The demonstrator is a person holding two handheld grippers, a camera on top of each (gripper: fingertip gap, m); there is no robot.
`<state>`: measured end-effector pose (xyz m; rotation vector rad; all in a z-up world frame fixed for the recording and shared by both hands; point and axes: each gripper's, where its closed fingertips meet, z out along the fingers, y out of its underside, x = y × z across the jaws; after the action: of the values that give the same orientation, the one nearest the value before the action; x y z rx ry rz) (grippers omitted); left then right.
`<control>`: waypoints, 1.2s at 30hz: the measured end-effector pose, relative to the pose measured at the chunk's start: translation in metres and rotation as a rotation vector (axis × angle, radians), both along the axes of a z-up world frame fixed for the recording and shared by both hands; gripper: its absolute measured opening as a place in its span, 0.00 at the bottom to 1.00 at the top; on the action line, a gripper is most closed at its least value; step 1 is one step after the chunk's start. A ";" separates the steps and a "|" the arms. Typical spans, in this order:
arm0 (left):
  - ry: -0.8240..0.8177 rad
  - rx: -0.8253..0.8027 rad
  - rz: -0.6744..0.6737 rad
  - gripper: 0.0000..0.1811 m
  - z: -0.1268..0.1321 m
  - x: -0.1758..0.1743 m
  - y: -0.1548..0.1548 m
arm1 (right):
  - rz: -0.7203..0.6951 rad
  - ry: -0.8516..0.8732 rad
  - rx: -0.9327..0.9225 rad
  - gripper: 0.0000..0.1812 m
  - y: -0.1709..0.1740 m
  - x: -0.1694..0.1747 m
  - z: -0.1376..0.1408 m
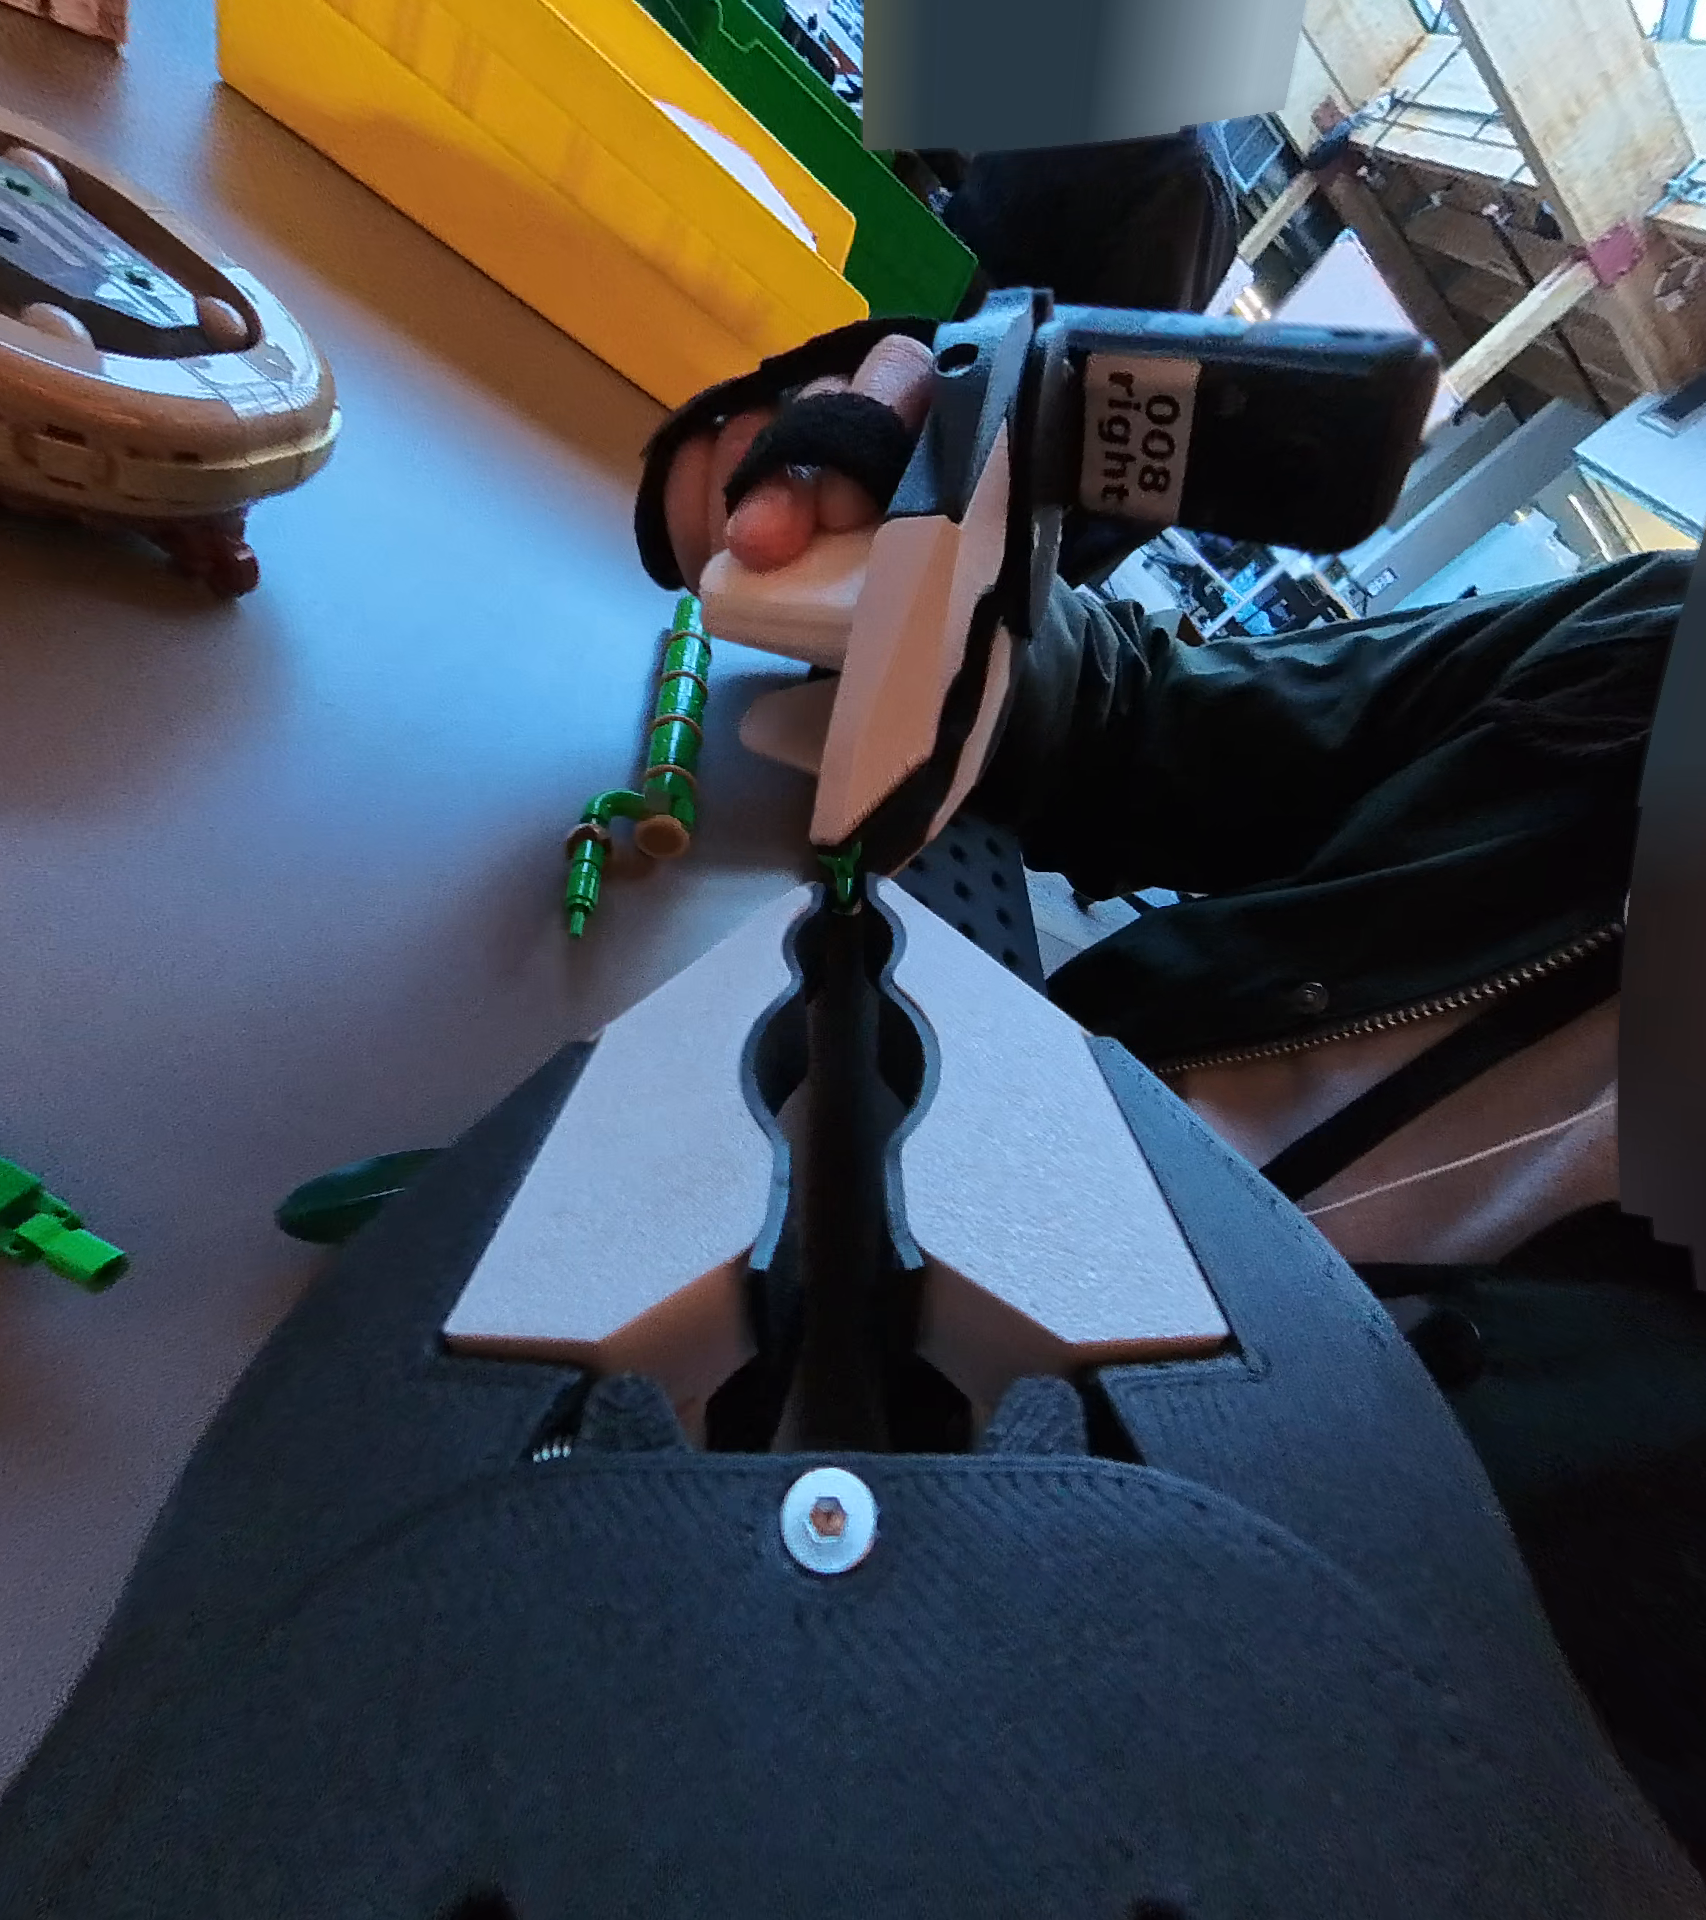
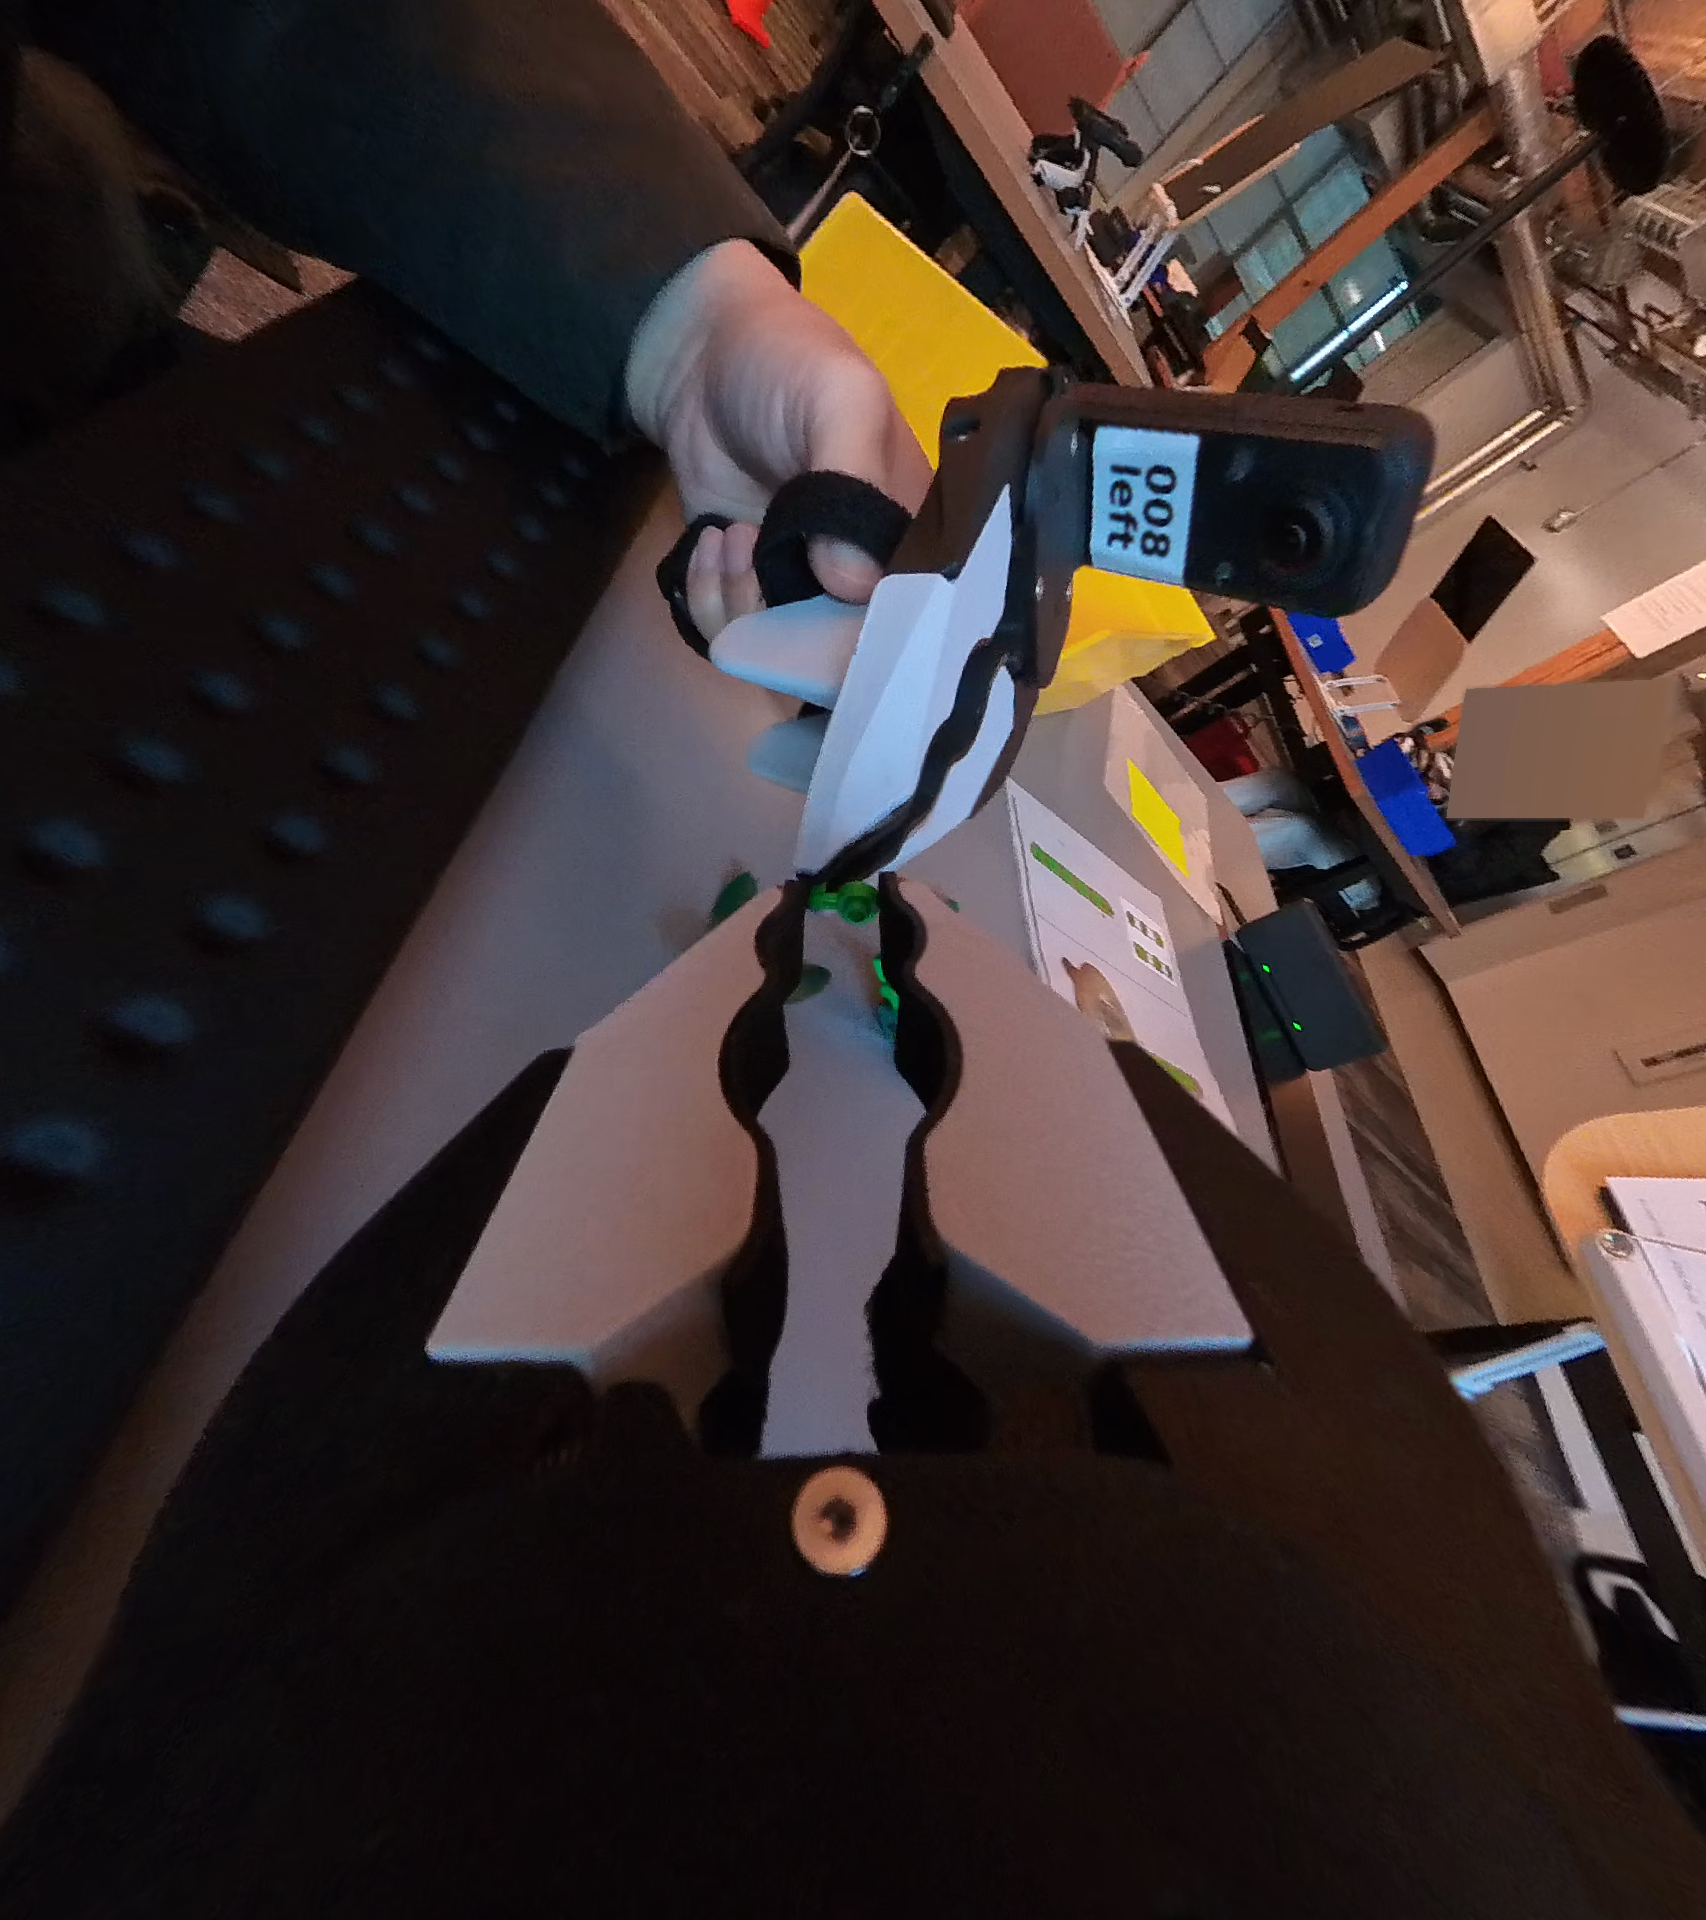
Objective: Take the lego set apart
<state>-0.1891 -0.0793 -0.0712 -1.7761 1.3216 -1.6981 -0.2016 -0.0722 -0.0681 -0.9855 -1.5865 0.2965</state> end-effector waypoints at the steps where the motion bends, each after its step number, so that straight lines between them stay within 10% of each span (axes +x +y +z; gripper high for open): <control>1: -0.004 0.000 -0.012 0.02 0.001 0.000 -0.002 | 0.015 0.011 -0.023 0.08 -0.002 0.000 0.001; 15: 0.071 0.101 0.031 0.01 -0.011 -0.006 0.007 | 0.015 -0.015 -0.100 0.09 -0.001 0.002 -0.009; 23: 0.444 0.870 0.267 0.01 -0.050 -0.030 0.065 | -0.061 -0.019 -0.123 0.10 0.015 0.009 -0.014; 28: 0.508 0.878 0.272 0.01 -0.060 -0.032 0.069 | -0.073 -0.034 -0.125 0.10 0.017 0.010 -0.017; 32: 0.433 0.893 0.676 0.01 -0.009 -0.066 0.121 | -0.079 -0.040 -0.124 0.10 0.018 0.010 -0.018; 36: 0.564 1.085 1.447 0.00 0.062 -0.207 0.180 | -0.084 -0.050 -0.129 0.10 0.020 0.011 -0.020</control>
<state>-0.3966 0.1006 -0.0089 -1.6311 0.4641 0.2881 -0.1910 -0.0526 -0.0884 -1.1640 -1.5816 0.3214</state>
